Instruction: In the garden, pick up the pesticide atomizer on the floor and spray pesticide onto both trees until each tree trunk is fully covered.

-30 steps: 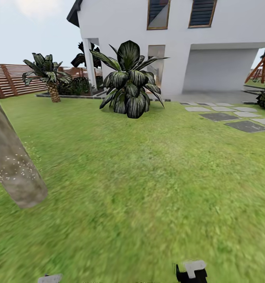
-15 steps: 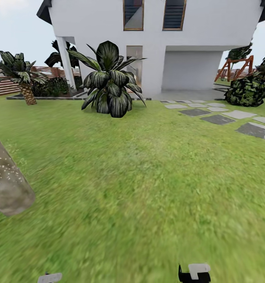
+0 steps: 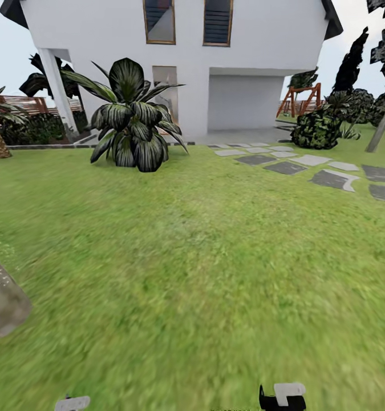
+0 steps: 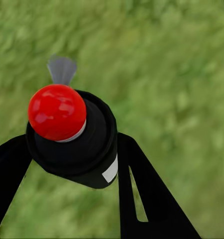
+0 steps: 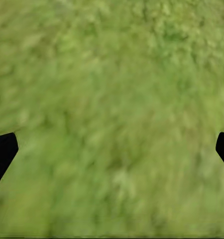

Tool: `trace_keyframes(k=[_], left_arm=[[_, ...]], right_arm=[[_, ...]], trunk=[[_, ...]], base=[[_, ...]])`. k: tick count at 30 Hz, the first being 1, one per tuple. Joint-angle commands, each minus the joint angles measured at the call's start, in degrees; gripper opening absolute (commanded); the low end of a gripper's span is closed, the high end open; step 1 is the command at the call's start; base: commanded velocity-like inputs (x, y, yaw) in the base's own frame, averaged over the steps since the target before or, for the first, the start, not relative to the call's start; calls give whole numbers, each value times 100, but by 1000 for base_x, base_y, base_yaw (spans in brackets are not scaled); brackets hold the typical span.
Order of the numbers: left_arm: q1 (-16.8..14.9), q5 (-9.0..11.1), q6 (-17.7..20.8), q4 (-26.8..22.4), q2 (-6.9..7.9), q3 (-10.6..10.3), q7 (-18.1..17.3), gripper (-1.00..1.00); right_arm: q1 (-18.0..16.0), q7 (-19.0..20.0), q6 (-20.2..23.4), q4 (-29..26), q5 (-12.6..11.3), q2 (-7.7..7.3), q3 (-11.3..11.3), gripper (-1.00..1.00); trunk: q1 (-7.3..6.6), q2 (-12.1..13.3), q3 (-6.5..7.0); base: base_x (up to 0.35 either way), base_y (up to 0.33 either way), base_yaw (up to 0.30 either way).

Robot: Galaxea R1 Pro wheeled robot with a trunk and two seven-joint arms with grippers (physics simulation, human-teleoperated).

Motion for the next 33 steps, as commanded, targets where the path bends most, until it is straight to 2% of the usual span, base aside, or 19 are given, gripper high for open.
trace_keyframes(k=[1,7,19,33], left_arm=[[-1,9,-9,2,-1,35,-13,-100],[-1,0,-5,2,-1,29,15,-100],[-1,6,-6,2,11,23,-70,-100],[7,-15,-5,11,10,17,-9,-100]], right_arm=[[-4,-37,-5,4,61,2,-33,100],[-4,-37,-5,8,61,2,-33,100],[-4,-38,-13,8,61,2,-33,100],[-4,-38,-12,8,61,2,-33,100]], trunk=[[-1,-2,-5],[-1,-2,-5],[-1,-2,-5],[-1,-2,-5]], base=[[0,337,-300],[0,176,-300],[0,3,-300],[0,-36,-300]])
